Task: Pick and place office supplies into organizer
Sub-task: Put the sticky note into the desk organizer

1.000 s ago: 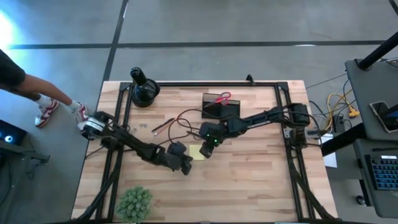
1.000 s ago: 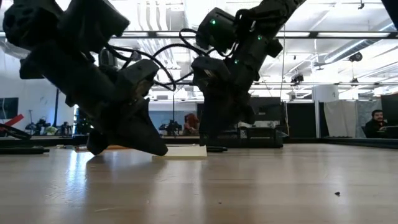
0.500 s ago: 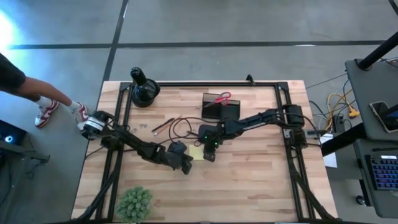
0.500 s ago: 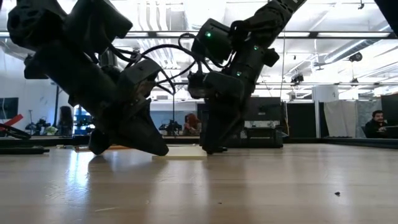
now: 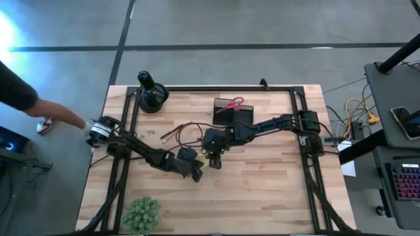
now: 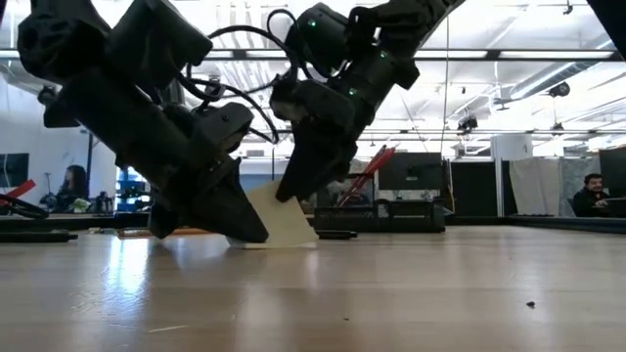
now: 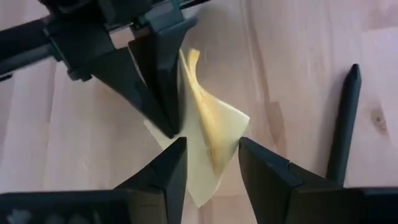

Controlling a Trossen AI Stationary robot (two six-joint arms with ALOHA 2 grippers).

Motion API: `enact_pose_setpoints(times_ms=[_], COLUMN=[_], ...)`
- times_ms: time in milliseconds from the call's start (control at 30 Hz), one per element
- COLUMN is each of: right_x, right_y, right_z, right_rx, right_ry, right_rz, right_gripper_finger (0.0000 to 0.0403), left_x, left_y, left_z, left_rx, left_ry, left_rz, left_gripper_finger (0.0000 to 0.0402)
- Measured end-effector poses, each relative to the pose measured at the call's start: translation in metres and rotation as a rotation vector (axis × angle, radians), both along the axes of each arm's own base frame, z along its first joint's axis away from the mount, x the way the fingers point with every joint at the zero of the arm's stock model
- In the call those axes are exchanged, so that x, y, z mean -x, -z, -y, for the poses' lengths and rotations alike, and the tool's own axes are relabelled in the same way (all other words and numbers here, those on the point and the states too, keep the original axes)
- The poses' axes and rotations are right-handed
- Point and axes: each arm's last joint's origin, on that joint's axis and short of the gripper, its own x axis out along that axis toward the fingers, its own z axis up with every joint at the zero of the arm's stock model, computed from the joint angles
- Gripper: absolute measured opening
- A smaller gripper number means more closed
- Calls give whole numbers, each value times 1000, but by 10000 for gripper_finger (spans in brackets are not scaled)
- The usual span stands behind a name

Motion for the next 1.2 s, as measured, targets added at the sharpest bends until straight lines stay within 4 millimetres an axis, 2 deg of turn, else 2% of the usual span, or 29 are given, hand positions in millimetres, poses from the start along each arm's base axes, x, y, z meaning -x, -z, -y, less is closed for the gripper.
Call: enact_pose_setpoints(times_ms=[200, 467, 567, 667, 800, 967, 1200], right_x=[5, 6, 5, 6, 14, 40, 99], right_y=[8, 18, 18, 12, -8, -36, -69], right_z=[-2, -2, -2, -1, 2, 10, 14], right_rx=[-4, 7, 22, 46, 97, 91, -67], right_ry=[0, -1, 9, 47, 125, 362, 793], right_rz=[-28, -42, -32, -22, -23, -138, -360], right_gripper_finger=[118, 25, 13, 11, 10, 10, 9], left_x=[-3, -6, -6, -6, -3, 6, 19], left_y=[-2, -5, -9, -17, -33, -53, -49], left_z=[-4, -6, -6, -6, -4, -6, -11], left_rx=[-38, -36, -31, -32, -95, -145, -173], left_ry=[11, 1, 3, 10, 76, 113, 113], left_rz=[-2, 10, 22, 48, 82, 76, -17], left_gripper_finger=[0, 0, 0, 0, 0, 0, 0])
